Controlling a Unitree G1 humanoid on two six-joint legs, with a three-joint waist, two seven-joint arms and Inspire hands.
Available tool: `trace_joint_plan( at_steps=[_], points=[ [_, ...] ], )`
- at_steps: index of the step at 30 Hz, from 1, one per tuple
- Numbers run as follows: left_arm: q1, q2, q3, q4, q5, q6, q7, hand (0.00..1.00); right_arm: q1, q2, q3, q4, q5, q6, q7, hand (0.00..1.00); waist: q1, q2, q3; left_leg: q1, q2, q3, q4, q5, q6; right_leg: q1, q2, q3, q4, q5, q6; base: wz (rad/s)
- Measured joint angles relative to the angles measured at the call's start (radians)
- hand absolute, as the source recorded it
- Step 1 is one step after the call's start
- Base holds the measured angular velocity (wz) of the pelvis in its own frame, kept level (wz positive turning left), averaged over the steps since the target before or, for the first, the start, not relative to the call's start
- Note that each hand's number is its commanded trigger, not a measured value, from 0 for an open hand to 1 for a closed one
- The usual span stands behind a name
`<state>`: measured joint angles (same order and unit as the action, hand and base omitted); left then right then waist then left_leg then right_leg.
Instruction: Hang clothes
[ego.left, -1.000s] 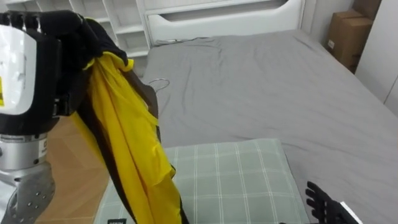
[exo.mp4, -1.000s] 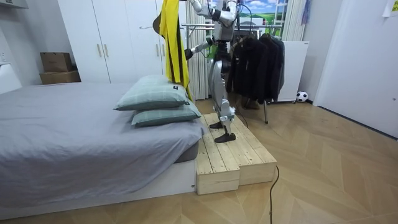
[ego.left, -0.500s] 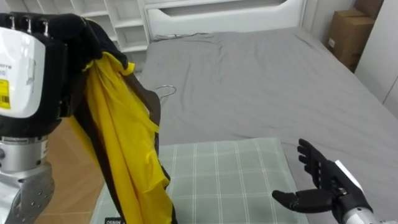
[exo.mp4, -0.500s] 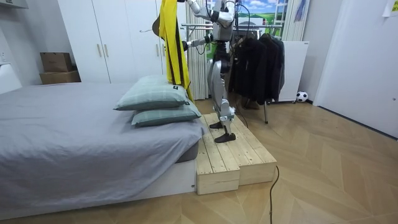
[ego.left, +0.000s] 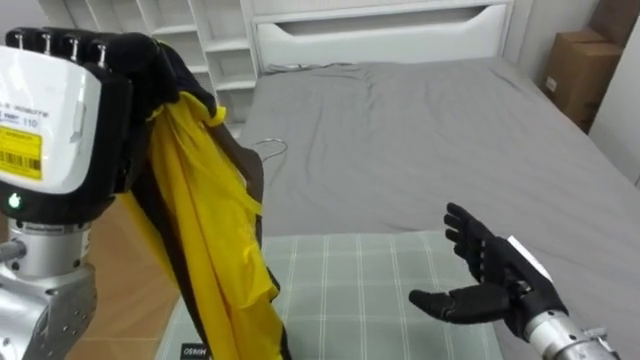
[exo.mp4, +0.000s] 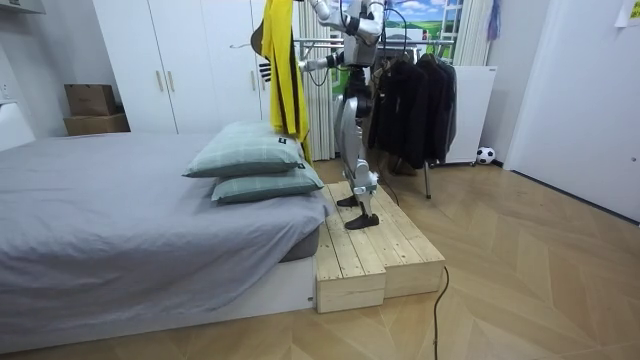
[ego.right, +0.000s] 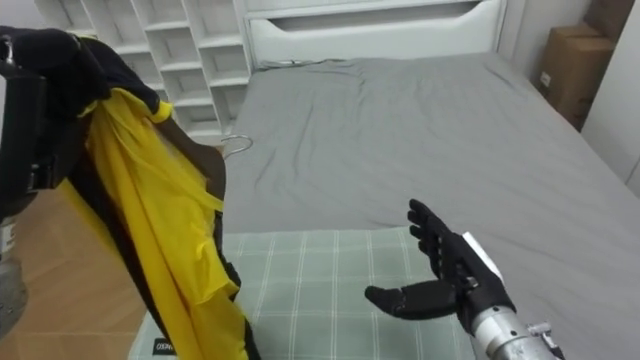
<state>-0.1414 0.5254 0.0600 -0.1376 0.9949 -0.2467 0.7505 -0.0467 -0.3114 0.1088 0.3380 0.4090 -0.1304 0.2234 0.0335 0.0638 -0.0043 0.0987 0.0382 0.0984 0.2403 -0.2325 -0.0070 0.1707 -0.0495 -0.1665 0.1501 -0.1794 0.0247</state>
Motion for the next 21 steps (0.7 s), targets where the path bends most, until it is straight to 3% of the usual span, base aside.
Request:
trace_joint_plan(
  at_steps=[4,6,12,21],
  points=[
    [0.0,-0.001,-0.007,-0.052,-0.002,0.006,0.007,1.0,-0.006,0.004,0.044,0.025,0.115,0.003,0.053,0.0,0.005,0.001,0.001,0.0,0.0,-0.006,-0.001,0.0,0.0,0.003,0.0,-0.008,-0.001,0.0,0.0,0.07],
    [0.0,-0.002,-0.007,-0.072,-0.001,0.007,0.011,1.0,-0.012,0.006,0.07,0.051,0.167,0.025,0.093,0.0,0.006,0.002,0.0019,0.0,0.0,-0.007,-0.002,0.0,0.0,0.004,0.0,-0.011,-0.002,0.0,0.0,0.0],
    [0.0,-0.002,-0.01,-0.077,-0.001,0.018,0.01,1.0,-0.013,0.009,0.106,0.079,0.23,0.045,0.152,0.0,0.011,-0.002,0.0115,0.0,0.0,-0.007,-0.003,0.0,0.0,0.003,0.0,-0.011,-0.002,0.0,0.0,0.0],
    [-0.009,-0.01,-0.066,-0.086,-0.002,0.049,0.011,1.0,-0.015,0.02,0.156,0.078,0.452,0.068,0.188,0.0,0.038,-0.005,0.0121,-0.004,0.0,-0.012,-0.003,0.0,0.0,0.001,0.0,-0.014,-0.003,0.0,0.0,0.0]
  ],
)
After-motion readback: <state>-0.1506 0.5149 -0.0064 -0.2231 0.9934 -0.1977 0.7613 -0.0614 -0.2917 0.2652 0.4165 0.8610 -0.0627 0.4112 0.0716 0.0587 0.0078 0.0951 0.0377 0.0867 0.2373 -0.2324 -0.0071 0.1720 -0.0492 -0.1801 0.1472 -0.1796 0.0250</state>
